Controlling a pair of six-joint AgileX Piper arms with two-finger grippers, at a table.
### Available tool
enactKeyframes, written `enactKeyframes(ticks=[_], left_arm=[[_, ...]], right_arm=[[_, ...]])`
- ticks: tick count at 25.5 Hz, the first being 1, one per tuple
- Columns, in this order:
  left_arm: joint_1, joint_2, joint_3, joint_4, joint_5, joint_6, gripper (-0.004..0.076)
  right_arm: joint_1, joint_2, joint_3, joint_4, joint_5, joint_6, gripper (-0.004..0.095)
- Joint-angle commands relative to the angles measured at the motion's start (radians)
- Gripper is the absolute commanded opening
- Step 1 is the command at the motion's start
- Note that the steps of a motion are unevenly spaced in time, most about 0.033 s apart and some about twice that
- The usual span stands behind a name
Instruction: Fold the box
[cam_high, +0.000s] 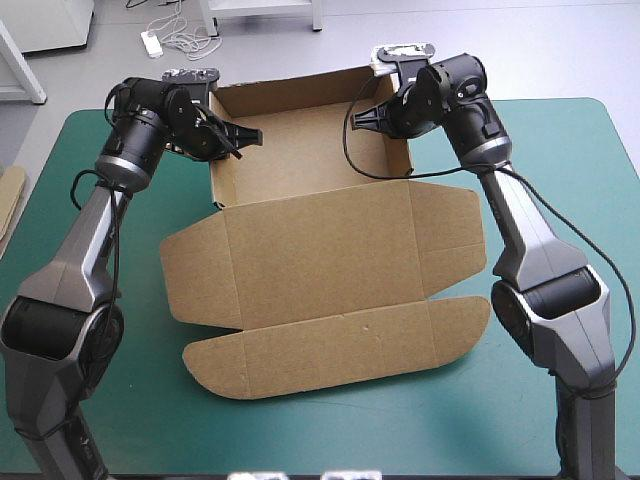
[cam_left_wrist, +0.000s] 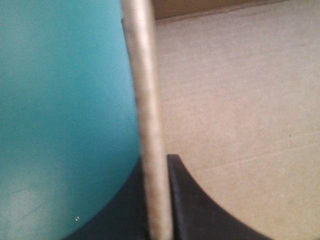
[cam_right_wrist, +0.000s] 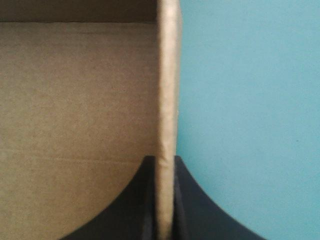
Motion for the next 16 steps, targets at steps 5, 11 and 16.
enactKeyframes(ticks=[5, 11, 16], left_arm=[[-0.011, 0.018, -0.031, -0.06, -0.006, 0.022, -0.0009], [-0.011, 0.1, -0.032, -0.069, 0.051, 0.023, -0.0009], [-0.011, 0.143, -0.032, -0.071, 0.069, 0.023, -0.0009]], right_arm=[[0.004, -0.002, 0.037, 0.014, 0.001, 0.016, -0.0011], [0.002, -0.002, 0.231, 0.003, 0.001, 0.014, -0.0011], [0.002, -0.002, 0.323, 0.003, 0.001, 0.016, -0.0011]])
